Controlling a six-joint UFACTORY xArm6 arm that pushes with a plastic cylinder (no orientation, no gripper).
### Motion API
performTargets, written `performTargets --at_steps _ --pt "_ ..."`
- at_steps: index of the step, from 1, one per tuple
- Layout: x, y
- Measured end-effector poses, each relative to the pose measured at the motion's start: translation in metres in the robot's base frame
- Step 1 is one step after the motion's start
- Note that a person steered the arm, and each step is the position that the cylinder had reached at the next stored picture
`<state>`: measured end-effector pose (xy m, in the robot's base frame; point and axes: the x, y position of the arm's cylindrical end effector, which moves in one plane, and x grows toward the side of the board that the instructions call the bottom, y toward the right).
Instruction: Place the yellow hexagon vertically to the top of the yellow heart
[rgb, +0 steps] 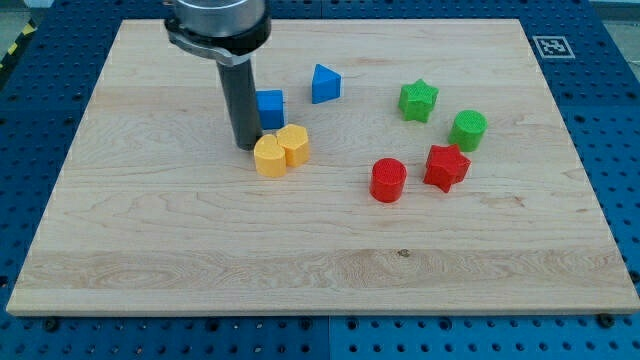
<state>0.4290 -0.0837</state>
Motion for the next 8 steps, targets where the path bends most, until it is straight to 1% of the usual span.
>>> performTargets --at_steps 3,6,8 --pt "0.017 0.039" --pt "0.015 0.037" --pt "-0.011 0.027"
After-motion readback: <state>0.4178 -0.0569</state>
